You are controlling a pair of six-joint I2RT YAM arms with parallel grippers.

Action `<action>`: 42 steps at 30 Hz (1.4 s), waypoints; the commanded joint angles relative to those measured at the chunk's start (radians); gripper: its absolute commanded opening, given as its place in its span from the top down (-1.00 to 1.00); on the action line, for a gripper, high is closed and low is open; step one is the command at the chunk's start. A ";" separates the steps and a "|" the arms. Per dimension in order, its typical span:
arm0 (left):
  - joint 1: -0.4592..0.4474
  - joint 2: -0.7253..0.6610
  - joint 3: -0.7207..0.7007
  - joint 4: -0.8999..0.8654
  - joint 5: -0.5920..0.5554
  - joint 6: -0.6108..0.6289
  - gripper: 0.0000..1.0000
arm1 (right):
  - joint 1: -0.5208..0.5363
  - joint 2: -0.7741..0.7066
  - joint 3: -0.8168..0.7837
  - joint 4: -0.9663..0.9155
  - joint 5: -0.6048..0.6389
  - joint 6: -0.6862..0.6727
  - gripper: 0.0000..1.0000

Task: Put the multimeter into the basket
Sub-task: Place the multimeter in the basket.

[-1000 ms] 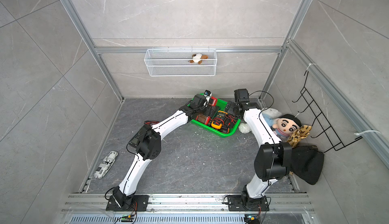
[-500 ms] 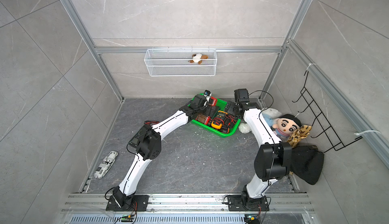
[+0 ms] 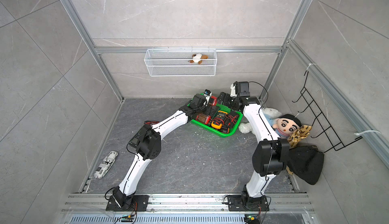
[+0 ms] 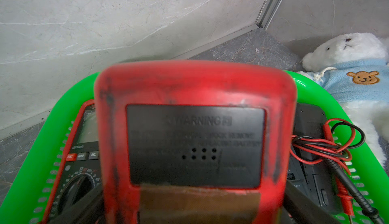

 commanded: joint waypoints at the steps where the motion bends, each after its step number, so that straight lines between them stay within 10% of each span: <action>1: -0.002 -0.028 0.003 0.111 0.018 0.006 -0.96 | -0.004 0.100 0.084 0.005 -0.134 -0.043 -0.94; 9: -0.002 -0.028 -0.006 0.124 0.019 0.014 -0.96 | -0.007 0.275 0.236 -0.041 -0.201 -0.052 -0.78; 21: -0.002 -0.049 -0.034 0.125 0.001 0.021 -0.96 | -0.009 0.406 0.303 -0.106 -0.103 -0.022 -0.03; 42: -0.001 -0.233 -0.284 0.302 0.130 -0.044 -0.96 | -0.010 0.590 0.515 -0.285 0.052 -0.061 0.01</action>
